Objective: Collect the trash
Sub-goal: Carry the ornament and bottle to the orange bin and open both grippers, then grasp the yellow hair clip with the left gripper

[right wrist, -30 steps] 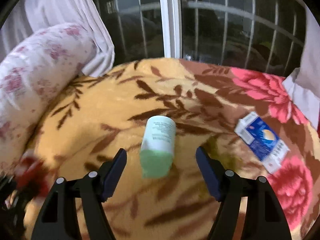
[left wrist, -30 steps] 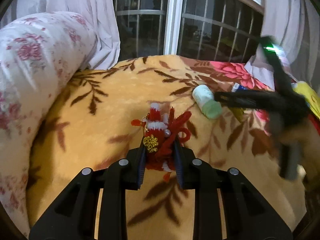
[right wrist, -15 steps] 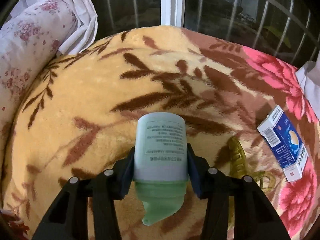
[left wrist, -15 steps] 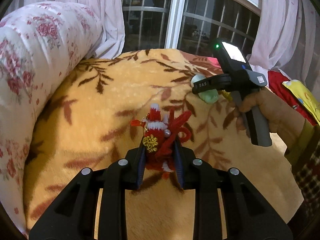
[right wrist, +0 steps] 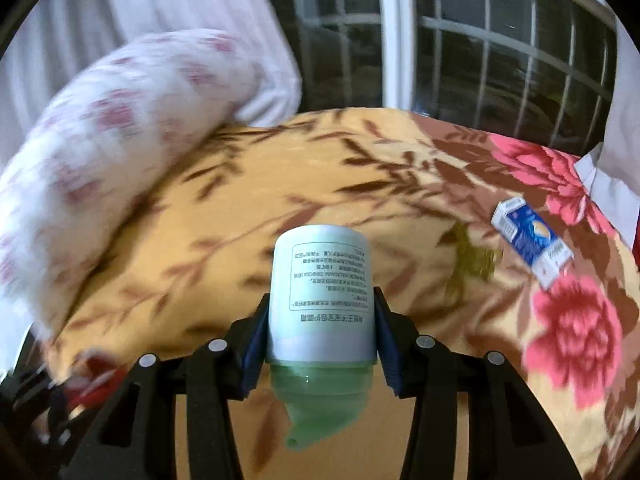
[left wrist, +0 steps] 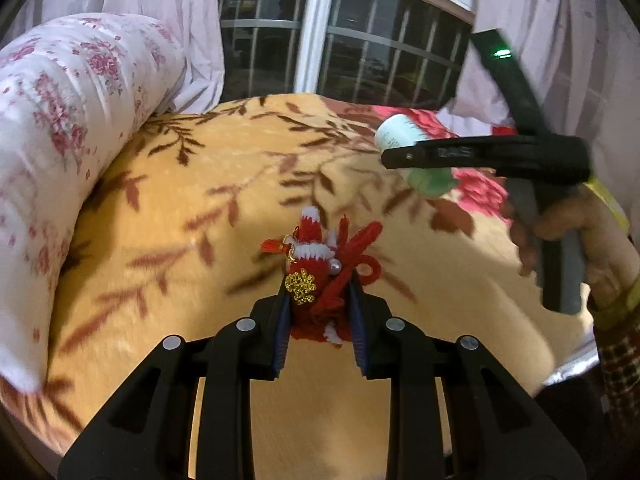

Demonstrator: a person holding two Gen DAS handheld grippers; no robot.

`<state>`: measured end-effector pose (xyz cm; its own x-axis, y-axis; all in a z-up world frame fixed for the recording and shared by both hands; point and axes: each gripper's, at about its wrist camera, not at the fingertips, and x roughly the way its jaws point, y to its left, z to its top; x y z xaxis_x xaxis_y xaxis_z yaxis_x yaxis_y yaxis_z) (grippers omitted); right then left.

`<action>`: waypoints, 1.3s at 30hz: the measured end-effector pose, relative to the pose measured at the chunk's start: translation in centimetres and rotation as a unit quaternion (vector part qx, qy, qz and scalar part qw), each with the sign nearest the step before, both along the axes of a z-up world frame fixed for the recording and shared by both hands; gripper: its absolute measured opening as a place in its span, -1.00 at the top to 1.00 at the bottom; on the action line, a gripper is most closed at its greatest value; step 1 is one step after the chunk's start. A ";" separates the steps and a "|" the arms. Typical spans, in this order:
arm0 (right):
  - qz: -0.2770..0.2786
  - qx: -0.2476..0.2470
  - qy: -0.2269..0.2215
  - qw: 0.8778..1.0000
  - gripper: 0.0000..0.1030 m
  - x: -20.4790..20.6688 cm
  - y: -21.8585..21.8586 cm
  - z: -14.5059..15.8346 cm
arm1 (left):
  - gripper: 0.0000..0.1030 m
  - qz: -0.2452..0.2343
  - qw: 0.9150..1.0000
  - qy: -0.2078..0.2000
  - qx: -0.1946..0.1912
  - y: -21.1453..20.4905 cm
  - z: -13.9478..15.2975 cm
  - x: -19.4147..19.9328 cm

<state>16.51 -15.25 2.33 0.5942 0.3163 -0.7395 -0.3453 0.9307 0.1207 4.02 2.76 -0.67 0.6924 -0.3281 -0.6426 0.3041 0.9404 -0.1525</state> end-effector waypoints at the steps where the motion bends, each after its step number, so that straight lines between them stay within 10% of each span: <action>1: 0.015 0.009 -0.001 1.000 0.09 -2.3 0.0 0.3 | 0.51 -0.006 1.000 0.003 0.002 -0.1 -0.1 -1.0; 13: 0.145 0.022 0.114 0.983 0.09 -21.6 1.8 -6.6 | 0.51 -0.096 0.988 0.112 0.054 -1.1 -5.7 -11.1; 26: 0.151 -0.004 0.224 0.963 0.09 -25.6 3.7 -16.1 | 0.50 -0.119 0.962 0.230 0.089 -2.0 -12.9 -14.7; 39: 0.138 -0.026 0.222 0.965 -0.30 -25.7 3.4 -16.0 | -0.02 -0.092 0.956 0.255 0.114 -1.4 -13.6 -14.4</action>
<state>-9.18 -11.89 -13.71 0.1133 0.3733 -0.9208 -0.5056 0.8194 0.2700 -10.41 1.34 -14.24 0.2145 -0.2247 -0.9505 0.4081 0.9048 -0.1218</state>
